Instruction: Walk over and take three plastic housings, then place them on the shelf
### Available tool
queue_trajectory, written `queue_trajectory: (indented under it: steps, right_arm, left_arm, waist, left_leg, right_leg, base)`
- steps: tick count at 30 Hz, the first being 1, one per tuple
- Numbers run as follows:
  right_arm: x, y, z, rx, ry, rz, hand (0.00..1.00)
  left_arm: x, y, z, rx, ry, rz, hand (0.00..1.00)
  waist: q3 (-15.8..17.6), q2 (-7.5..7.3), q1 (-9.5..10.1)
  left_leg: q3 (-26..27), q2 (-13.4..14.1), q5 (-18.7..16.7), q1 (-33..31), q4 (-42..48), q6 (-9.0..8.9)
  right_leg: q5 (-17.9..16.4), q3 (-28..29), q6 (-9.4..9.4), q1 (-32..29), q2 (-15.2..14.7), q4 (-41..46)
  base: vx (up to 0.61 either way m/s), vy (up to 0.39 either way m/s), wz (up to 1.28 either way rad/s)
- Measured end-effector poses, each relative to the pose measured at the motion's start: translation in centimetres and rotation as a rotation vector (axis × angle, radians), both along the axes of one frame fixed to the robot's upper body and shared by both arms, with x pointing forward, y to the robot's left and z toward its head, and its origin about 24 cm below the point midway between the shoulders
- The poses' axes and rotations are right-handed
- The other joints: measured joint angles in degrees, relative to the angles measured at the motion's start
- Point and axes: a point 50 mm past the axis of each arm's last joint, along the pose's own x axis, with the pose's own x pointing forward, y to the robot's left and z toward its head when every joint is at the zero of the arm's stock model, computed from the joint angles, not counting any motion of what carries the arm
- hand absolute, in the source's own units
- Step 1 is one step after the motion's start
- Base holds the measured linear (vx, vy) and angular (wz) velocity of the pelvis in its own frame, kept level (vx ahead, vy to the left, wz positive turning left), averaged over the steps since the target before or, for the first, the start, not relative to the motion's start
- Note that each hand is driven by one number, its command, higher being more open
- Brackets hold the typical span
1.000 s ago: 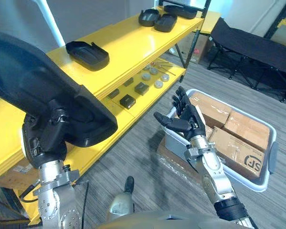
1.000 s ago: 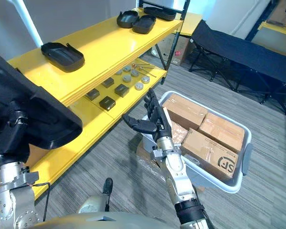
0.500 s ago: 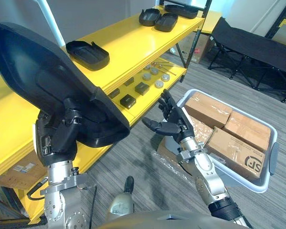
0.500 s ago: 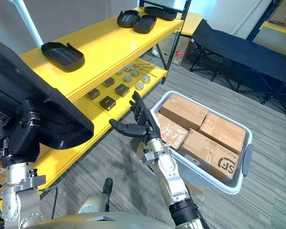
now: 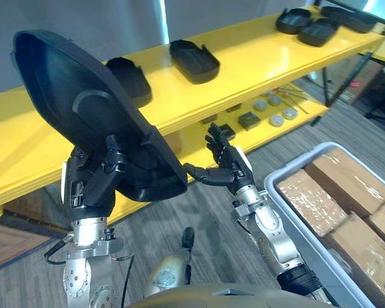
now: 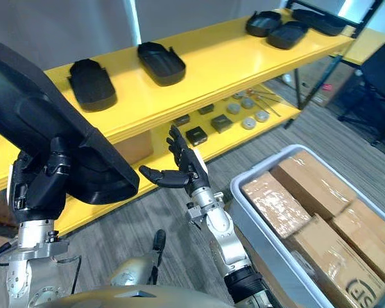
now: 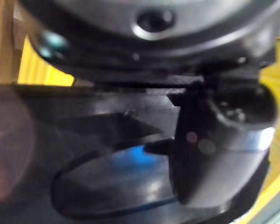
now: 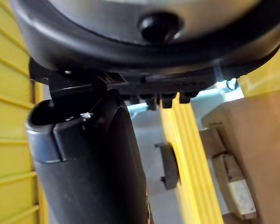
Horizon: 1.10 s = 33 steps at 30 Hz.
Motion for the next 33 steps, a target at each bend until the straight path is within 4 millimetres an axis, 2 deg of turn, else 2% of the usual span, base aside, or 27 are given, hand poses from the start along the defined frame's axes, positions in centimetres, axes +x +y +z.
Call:
queue_trajectory:
  steps: [1,2,3,4,5,7,10,11,12,13,14,15,16,17,19,22,24,25,26,28,30,31,32,33]
  right_arm:
    - [-0.2,-0.2,0.1,0.033,-0.006,-0.032,1.0]
    - [-0.3,-0.4,0.2,0.036,-0.011,-0.041,1.0]
    - [-0.4,-0.6,0.1,0.034,-0.007,-0.048,1.0]
    - [-0.5,-0.6,0.1,0.033,-0.006,-0.044,1.0]
    - [-0.5,-0.7,0.2,0.03,-0.014,-0.037,1.0]
    - [-0.3,-0.9,0.4,0.017,-0.027,-0.024,1.0]
    - [-0.2,-1.0,0.8,-0.014,-0.049,0.007,1.0]
    - [-0.1,-1.1,1.0,-0.02,-0.061,0.009,1.0]
    - [-0.1,-1.3,1.3,-0.029,-0.074,0.01,1.0]
    - [-0.1,-1.4,1.4,-0.035,-0.081,0.011,1.0]
    - [-0.1,-1.4,1.4,-0.031,-0.083,0.01,1.0]
    - [-0.3,-1.3,1.3,-0.026,-0.076,0.01,1.0]
    - [-0.5,-1.2,1.1,-0.026,-0.07,0.015,1.0]
    - [-0.6,-1.2,1.1,-0.014,-0.07,0.013,1.0]
    - [-0.8,-1.1,1.3,-0.004,-0.08,0.012,1.0]
    - [-1.0,-1.2,1.1,-0.004,-0.073,0.009,1.0]
    - [-0.9,-0.9,1.3,-0.002,-0.084,0.022,1.0]
    - [-0.8,-0.6,1.5,-0.002,-0.099,0.032,1.0]
    - [-0.7,-0.5,1.8,0.001,-0.118,0.033,1.0]
    - [-0.5,-0.1,2.3,0.009,-0.146,0.039,1.0]
    - [-0.4,0.2,2.6,0.022,-0.168,0.028,1.0]
    - [-0.4,0.2,2.8,0.031,-0.177,0.013,1.0]
    - [-0.4,0.3,2.8,0.03,-0.177,-0.009,1.0]
    - [-0.4,0.4,2.7,0.031,-0.174,-0.02,1.0]
  left_arm:
    - [0.7,-0.3,0.9,0.061,-0.058,-0.076,0.0]
    - [0.9,-0.6,1.2,0.078,-0.083,-0.111,0.0]
    - [1.1,-1.1,1.5,0.109,-0.111,-0.171,0.0]
    - [1.1,-1.3,1.5,0.112,-0.116,-0.188,0.0]
    - [1.4,-1.8,1.7,0.109,-0.128,-0.214,0.0]
    - [1.9,-2.2,2.2,0.114,-0.156,-0.246,0.0]
    - [2.1,-3.0,2.4,0.103,-0.17,-0.28,0.0]
    - [2.1,-3.2,2.3,0.1,-0.167,-0.288,0.0]
    - [2.0,-3.6,2.2,0.091,-0.165,-0.306,0.0]
    - [2.0,-3.8,2.2,0.088,-0.164,-0.316,0.0]
    - [2.1,-4.1,2.0,0.094,-0.155,-0.34,0.0]
    - [2.1,-4.3,1.8,0.102,-0.142,-0.353,0.0]
    - [2.0,-4.4,1.5,0.097,-0.126,-0.354,0.0]
    - [2.2,-4.5,1.3,0.091,-0.118,-0.354,0.0]
    - [2.3,-4.6,1.2,0.077,-0.102,-0.336,0.0]
    - [2.4,-4.5,0.6,0.055,-0.064,-0.307,0.0]
    - [2.4,-4.5,0.6,0.044,-0.053,-0.285,0.0]
    - [2.5,-4.4,0.6,0.035,-0.046,-0.269,0.0]
    - [2.5,-4.3,0.5,0.031,-0.04,-0.259,0.0]
    - [2.4,-4.3,0.4,0.024,-0.036,-0.251,0.0]
    - [2.4,-4.3,0.4,0.023,-0.037,-0.253,0.0]
    - [2.3,-4.2,0.5,0.031,-0.043,-0.258,0.0]
    - [2.3,-3.9,0.5,0.043,-0.047,-0.257,0.0]
    - [2.2,-3.7,0.5,0.049,-0.047,-0.254,0.0]
  waist:
    - [0.66,-3.37,-0.95]
    - [1.37,-3.11,-0.81]
    - [1.84,-2.28,-1.86]
    - [1.79,-2.36,-2.03]
    - [1.84,-2.05,-1.95]
    - [1.95,-1.87,-2.16]
    - [2.6,-0.46,-2.61]
    - [2.68,0.24,-2.88]
    - [2.82,1.34,-3.35]
    - [2.91,1.66,-3.67]
    - [3.87,-0.11,-4.13]
    - [3.99,-0.28,-4.08]
    - [3.49,0.47,-4.01]
    - [3.35,0.58,-5.07]
    - [3.5,0.3,-5.28]
    - [3.88,-0.12,-5.3]
    - [4.54,-0.08,-4.86]
    - [5.4,0.2,-4.59]
    - [6.06,0.57,-4.37]
    - [6.91,0.9,-4.04]
    - [7.24,0.95,-3.5]
    - [7.51,1.01,-3.13]
    - [7.25,1.99,-2.84]
    - [7.34,1.42,-2.82]
  left_leg:
    - [2.45,-2.24,-3.13,-5.57,12.99,3.73]
    - [3.42,-1.83,-3.79,-7.29,20.75,4.3]
    - [2.1,-0.68,-6.56,-6.83,19.81,3.17]
    - [1.97,-0.64,-5.58,-6.24,18.07,4.01]
    - [1.99,-0.09,-3.26,-5.27,14.61,3.77]
    - [2.17,0.36,-0.97,-4.14,10.64,4.01]
    - [3.05,1.6,1.62,-1.19,5.28,3.05]
    - [3.34,2.08,1.68,-0.72,3.57,2.89]
    - [3.2,2.49,1.49,-0.75,2.23,2.63]
    - [3.35,2.73,0.2,-0.84,1.42,0.97]
    - [5.54,2.5,-2.63,-2.01,3.49,0.79]
    - [5.99,2.67,-1.83,-3.14,12.37,2.8]
    - [5.75,3.36,-4.05,-1.52,13.39,2.21]
    - [5.5,3.6,-3.48,-0.59,10.58,2.17]
    - [6.09,3.89,-2.3,-0.59,8.63,2.32]
    - [6.97,3.69,-2.61,-0.3,9.34,2.4]
    - [7.55,3.84,-4.37,-0.37,11.95,2.58]
    - [8.11,3.89,-6.54,-0.49,15.24,2.57]
    - [8.85,3.98,-9.4,-0.83,18.79,2.38]
    - [9.91,3.95,-12.64,-1.23,23.62,2.73]
    - [10.38,3.95,-15.05,-2.19,27.63,3.49]
    - [10.32,4.55,-17.64,-3.98,33.54,4.27]
    - [10.02,4.9,-22.35,-4.17,37.7,4.98]
    - [9.91,4.71,-23.72,-4.03,38.39,5.05]
  right_leg:
    - [-4.33,2.01,0.47,0.12,-2.24,-0.12]
    - [-4.4,1.92,3.24,0.44,-1.56,0.38]
    - [-3.49,2.62,4.36,0.62,-0.22,0.98]
    - [-2.43,2.81,5.71,0.05,-0.27,1.37]
    - [-1.11,4.14,6.02,-1.17,0.27,1.57]
    - [-0.92,5.62,5.98,-2.4,0.57,1.56]
    - [-1.3,7.08,5.46,-2.66,1.35,1.43]
    - [-2.34,7.22,4.51,-3.32,1.81,1.3]
    - [-2.54,7.23,4.38,-4.0,2.53,1.48]
    - [-2.55,7.22,4.29,-4.57,2.71,1.5]
    - [-2.06,7.4,3.98,-5.61,0.92,1.26]
    - [-1.72,8.02,4.2,-5.94,0.08,1.53]
    - [-1.52,8.87,4.52,-6.23,0.82,1.67]
    - [-1.16,9.19,4.85,-6.75,0.95,1.99]
    - [-0.47,10.17,5.41,-8.5,0.96,2.51]
    - [-0.37,10.71,5.6,-8.66,0.43,3.82]
    - [-0.38,11.6,5.6,-8.42,0.09,4.87]
    - [-0.5,12.02,5.58,-7.87,-0.34,5.91]
    - [-1.24,12.32,5.82,-7.17,-0.56,6.81]
    - [-2.99,12.89,6.2,-6.22,-1.49,8.07]
    - [-4.23,13.12,5.53,-6.04,-2.69,8.91]
    - [-4.6,13.09,5.75,-5.61,-2.74,9.33]
    - [-5.59,12.64,5.69,-4.18,-2.55,9.97]
    - [-6.1,12.29,4.81,-3.38,-2.98,9.93]
  base:
    - [-0.02,0.004,1.21]
    - [0.0,-0.011,0.82]
    - [-0.02,-0.038,0.25]
    - [-0.06,-0.006,0.12]
    - [-0.08,-0.001,-0.06]
    - [-0.11,0.007,-0.18]
    - [-0.14,-0.014,-0.26]
    - [-0.2,-0.042,-0.11]
    - [-0.15,-0.038,0.04]
    - [-0.14,0.007,0.12]
    - [-0.14,0.011,-0.06]
    - [-0.11,0.007,-0.31]
    - [-0.05,-0.026,-0.29]
    - [-0.01,-0.027,-0.24]
    - [-0.01,-0.01,-0.18]
    - [0.01,0.006,-0.13]
    - [0.0,0.025,-0.2]
    - [-0.02,0.079,-0.28]
    - [-0.03,0.087,-0.29]
    - [-0.05,0.092,-0.22]
    - [-0.02,0.185,-0.06]
    - [0.04,0.228,0.06]
    - [0.09,0.272,0.11]
    - [0.1,0.17,0.15]
